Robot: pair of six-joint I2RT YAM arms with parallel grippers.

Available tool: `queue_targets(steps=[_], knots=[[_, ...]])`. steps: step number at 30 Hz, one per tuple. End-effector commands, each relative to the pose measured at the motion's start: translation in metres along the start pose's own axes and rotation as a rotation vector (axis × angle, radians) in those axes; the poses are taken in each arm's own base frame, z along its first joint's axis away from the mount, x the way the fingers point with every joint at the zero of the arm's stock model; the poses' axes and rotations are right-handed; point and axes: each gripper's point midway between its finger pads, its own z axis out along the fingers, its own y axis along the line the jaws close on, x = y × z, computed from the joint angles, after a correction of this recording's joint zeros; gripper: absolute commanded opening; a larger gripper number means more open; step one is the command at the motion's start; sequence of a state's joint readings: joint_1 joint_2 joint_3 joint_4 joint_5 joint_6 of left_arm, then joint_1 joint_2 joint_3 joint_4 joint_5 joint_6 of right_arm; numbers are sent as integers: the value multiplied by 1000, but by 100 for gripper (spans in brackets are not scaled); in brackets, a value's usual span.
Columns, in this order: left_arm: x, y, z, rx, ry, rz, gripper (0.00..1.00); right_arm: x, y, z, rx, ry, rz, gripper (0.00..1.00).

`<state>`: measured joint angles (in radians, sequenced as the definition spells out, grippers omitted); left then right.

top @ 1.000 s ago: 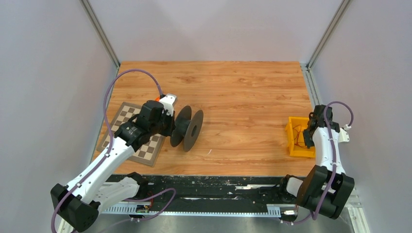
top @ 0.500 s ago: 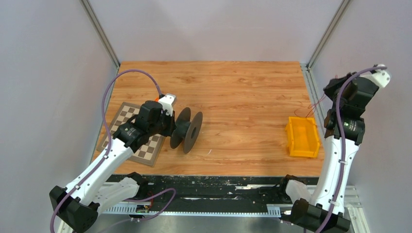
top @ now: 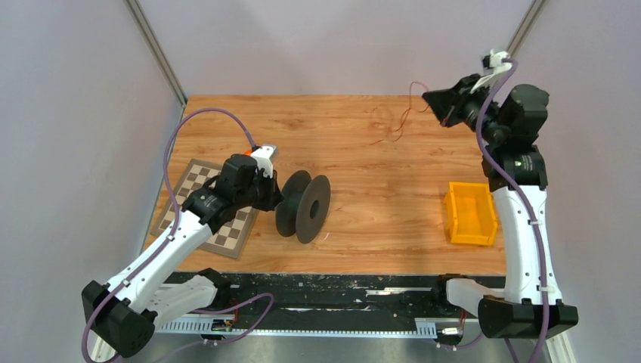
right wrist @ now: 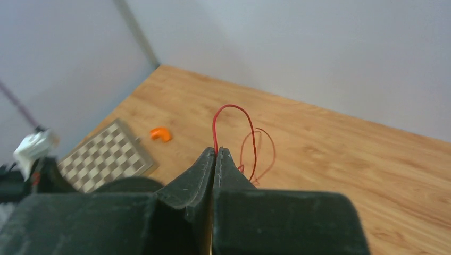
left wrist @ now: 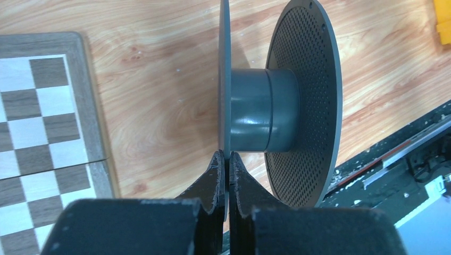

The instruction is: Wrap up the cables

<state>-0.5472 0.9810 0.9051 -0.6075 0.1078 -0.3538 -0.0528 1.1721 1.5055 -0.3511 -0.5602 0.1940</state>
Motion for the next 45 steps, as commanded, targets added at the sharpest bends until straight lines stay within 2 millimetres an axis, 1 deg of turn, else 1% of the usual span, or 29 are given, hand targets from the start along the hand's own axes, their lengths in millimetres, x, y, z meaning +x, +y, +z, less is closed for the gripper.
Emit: queue_targets(steps=[1,4,7,8,10,12,13,15,16,17,18,19,20,21,22,23,24,25,26,28,29,31,33,34,38,40,42,43,45], knots=[[-37,-21,1,82,-117,-46,4,55,54,-1,-247,109,-6,0],[-36,-22,5,90,-104,-43,11,115,56,4,-264,220,53,0],[-35,-21,7,87,-94,-44,19,161,54,5,-262,294,134,0],[-35,-21,8,82,-93,-44,21,166,54,7,-258,294,153,0],[-36,-19,8,73,-98,-44,24,178,44,12,-200,308,205,0],[-38,-18,8,62,-102,-43,25,187,23,18,-71,318,238,0],[-40,-18,7,60,-102,-42,24,199,8,16,14,349,246,3],[-40,-16,7,50,-98,-41,21,224,-32,5,250,412,224,7],[-40,-15,8,44,-96,-37,18,238,-54,-7,390,445,221,8],[-40,-14,7,38,-92,-31,16,247,-69,-18,489,467,221,12],[-39,-11,8,25,-90,-27,11,253,-81,-29,571,476,220,19],[-37,-9,7,13,-82,-22,7,258,-87,-36,608,485,225,28],[-38,-5,5,-9,-88,-21,2,259,-88,-41,624,493,227,35],[-36,-2,4,-28,-80,-17,0,257,-86,-44,624,495,228,40],[-39,4,1,-62,-94,-17,0,253,-82,-45,608,497,224,43],[-39,12,-1,-111,-94,-18,0,248,-76,-44,571,495,216,44],[-42,15,-5,-134,-107,-20,0,241,-64,-40,501,484,216,45],[-41,23,-9,-178,-108,-22,0,231,-50,-34,420,458,207,45],[-43,26,-13,-195,-121,-24,0,222,-33,-25,320,424,195,45],[-44,34,-21,-242,-140,-28,0,219,6,-9,117,376,175,45],[-45,38,-24,-263,-152,-31,0,217,20,0,41,347,147,46],[-46,40,-31,-275,-171,-36,0,232,42,15,-37,367,94,47],[-46,41,-38,-284,-181,-46,0,254,59,32,-96,426,56,48],[-46,42,-42,-288,-183,-53,0,271,67,41,-124,475,46,48],[-43,52,-52,-337,-187,-66,0,315,102,64,-248,583,-31,50],[-43,53,-56,-336,-193,-73,0,339,120,67,-312,624,-89,55],[-44,49,-58,-308,-205,-78,0,362,127,67,-354,651,-141,58],[-44,47,-59,-294,-210,-80,0,372,128,66,-364,660,-147,59],[-45,38,-57,-241,-217,-80,0,383,127,65,-374,651,-144,61]])
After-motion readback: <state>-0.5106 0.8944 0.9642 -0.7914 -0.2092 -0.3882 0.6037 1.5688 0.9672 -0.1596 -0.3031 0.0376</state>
